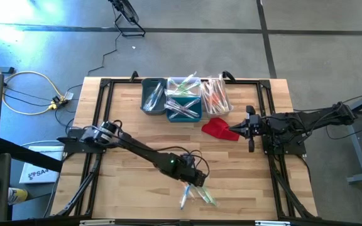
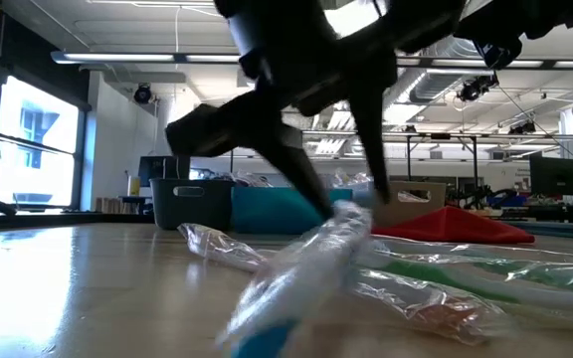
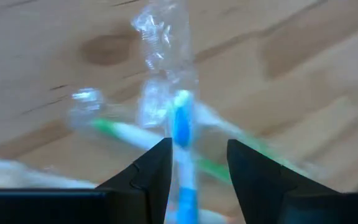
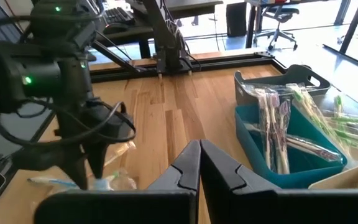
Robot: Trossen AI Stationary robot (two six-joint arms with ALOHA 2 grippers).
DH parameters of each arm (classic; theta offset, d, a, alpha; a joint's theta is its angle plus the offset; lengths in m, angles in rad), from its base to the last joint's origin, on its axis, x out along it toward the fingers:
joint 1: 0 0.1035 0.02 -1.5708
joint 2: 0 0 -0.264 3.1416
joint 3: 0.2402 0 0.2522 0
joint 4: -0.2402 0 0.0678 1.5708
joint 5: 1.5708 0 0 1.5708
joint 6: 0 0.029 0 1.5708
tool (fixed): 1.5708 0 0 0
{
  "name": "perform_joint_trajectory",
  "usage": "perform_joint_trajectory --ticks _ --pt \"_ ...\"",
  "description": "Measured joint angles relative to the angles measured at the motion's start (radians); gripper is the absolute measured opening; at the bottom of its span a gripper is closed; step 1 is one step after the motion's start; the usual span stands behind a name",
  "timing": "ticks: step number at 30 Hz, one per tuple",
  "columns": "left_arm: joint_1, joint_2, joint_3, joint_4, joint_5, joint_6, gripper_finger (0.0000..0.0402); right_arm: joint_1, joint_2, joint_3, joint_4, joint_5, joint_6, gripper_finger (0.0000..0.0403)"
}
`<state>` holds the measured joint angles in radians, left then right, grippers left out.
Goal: Pick & Place Toothbrushes
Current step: Put the blue toothbrush into the gray bin
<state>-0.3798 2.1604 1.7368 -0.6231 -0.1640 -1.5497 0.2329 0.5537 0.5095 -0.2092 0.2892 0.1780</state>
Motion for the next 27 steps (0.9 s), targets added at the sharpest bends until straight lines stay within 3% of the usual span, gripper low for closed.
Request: perform_joint_trajectory --ticks 4,27 --pt "0.001 0.030 0.003 0.060 0.015 -0.002 0.0152 0.000 0.000 0.000 0.001 0.000 0.000 0.0004" --pt "0.000 0.036 -0.005 0.026 0.014 -0.026 0.0149 0.000 0.001 0.000 0.002 0.001 0.001 0.0004"
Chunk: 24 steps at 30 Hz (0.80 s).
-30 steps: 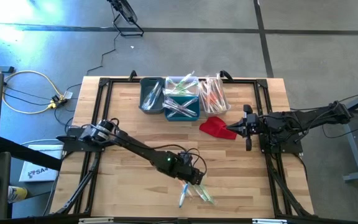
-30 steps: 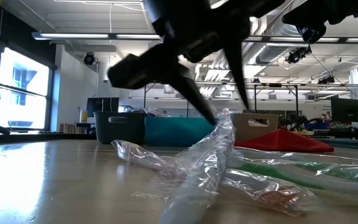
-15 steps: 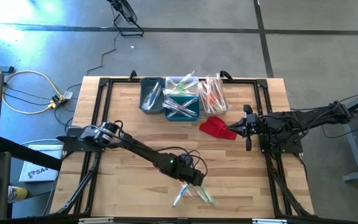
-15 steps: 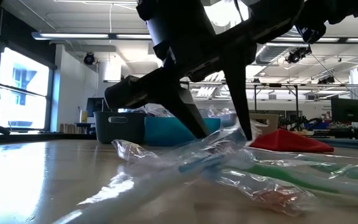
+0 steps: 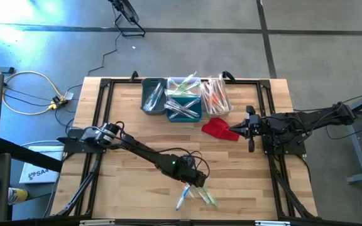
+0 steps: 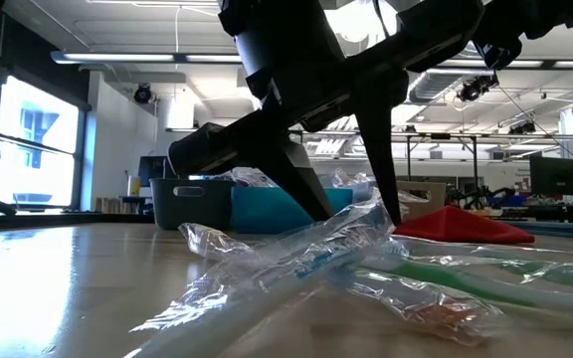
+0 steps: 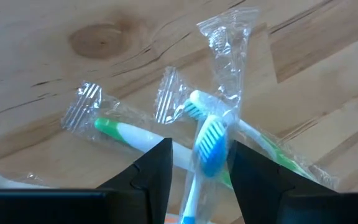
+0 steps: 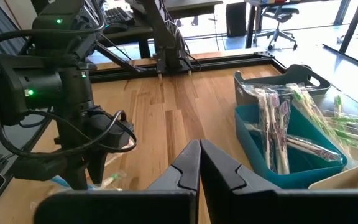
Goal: Pick & Place Toothbrushes
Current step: Put the blue toothbrush into the gray bin
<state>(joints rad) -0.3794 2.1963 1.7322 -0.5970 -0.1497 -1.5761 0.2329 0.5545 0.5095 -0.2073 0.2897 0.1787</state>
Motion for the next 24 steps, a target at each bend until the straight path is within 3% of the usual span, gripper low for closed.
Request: perform_joint_trajectory --ticks 13,24 --pt "0.000 0.000 -0.004 -0.005 -0.035 0.005 0.0055 0.000 0.000 0.000 -0.001 0.034 0.000 0.0004" --pt "0.013 -0.010 -0.006 -0.007 -0.038 0.045 0.0050 0.000 0.000 0.000 -0.001 0.034 0.000 0.0003"
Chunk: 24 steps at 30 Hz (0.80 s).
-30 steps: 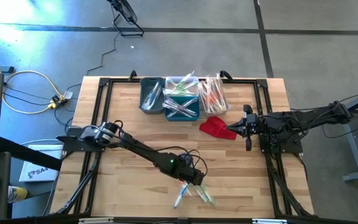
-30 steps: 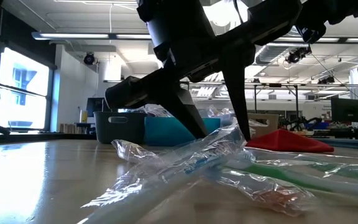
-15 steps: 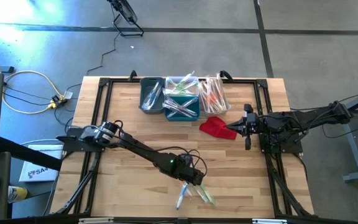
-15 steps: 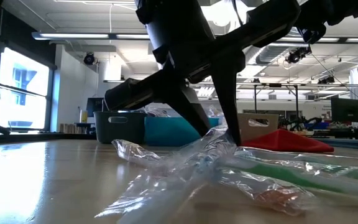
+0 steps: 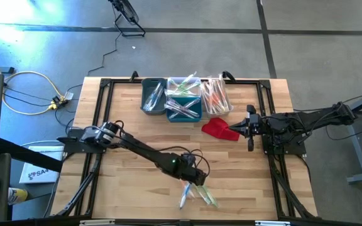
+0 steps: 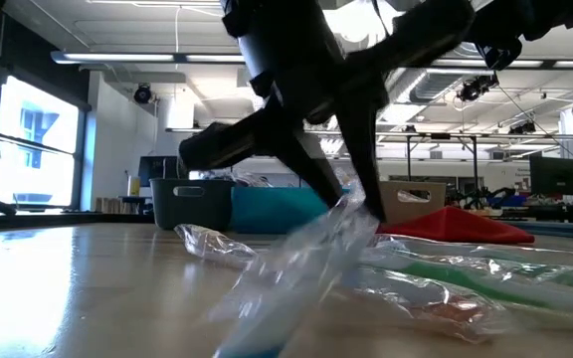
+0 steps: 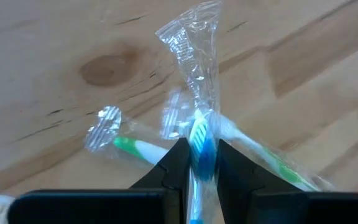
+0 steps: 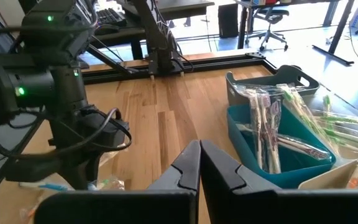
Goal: Pick & Place Toothbrushes
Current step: Put the blue toothbrush into the gray bin
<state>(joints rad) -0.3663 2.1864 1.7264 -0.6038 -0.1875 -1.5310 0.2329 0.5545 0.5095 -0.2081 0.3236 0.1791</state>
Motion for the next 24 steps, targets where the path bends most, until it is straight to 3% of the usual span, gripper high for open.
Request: perform_joint_trajectory --ticks 13,24 --pt "0.031 -0.168 0.000 -0.116 -0.021 0.169 0.0049 0.000 0.000 0.000 -0.006 -0.001 0.000 0.0004" --pt "0.113 -0.352 0.001 -0.245 -0.142 0.381 0.0049 0.000 0.000 0.000 -0.024 -0.011 0.011 0.0003"
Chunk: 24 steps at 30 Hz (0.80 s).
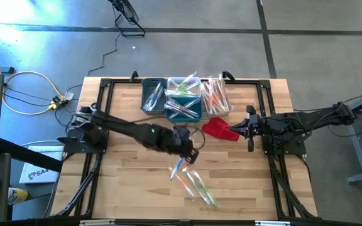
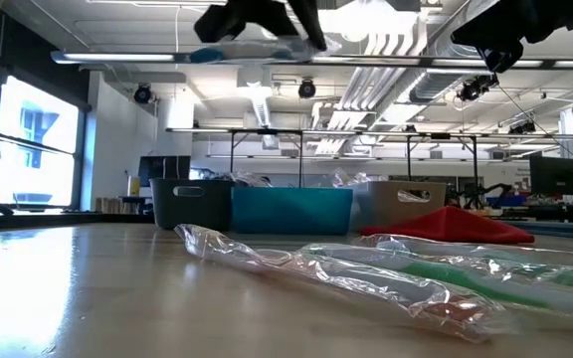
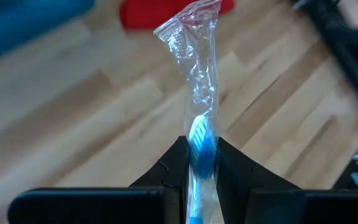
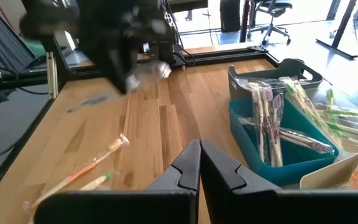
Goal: Pick & Place Toothbrushes
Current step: Put the blue toothbrush into the gray bin
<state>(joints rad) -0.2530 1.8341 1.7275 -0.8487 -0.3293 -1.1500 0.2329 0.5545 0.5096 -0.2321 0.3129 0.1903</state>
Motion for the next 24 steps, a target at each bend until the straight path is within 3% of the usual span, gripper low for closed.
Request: perform_joint_trajectory --ticks 13,24 --pt "0.231 -0.150 0.000 -0.140 -0.005 0.285 0.0049 0.000 0.000 0.000 0.003 0.012 0.016 0.0004" --pt "0.611 -0.206 -0.002 -0.179 0.088 0.579 0.0049 0.000 0.000 0.000 0.022 0.253 0.046 0.0003"
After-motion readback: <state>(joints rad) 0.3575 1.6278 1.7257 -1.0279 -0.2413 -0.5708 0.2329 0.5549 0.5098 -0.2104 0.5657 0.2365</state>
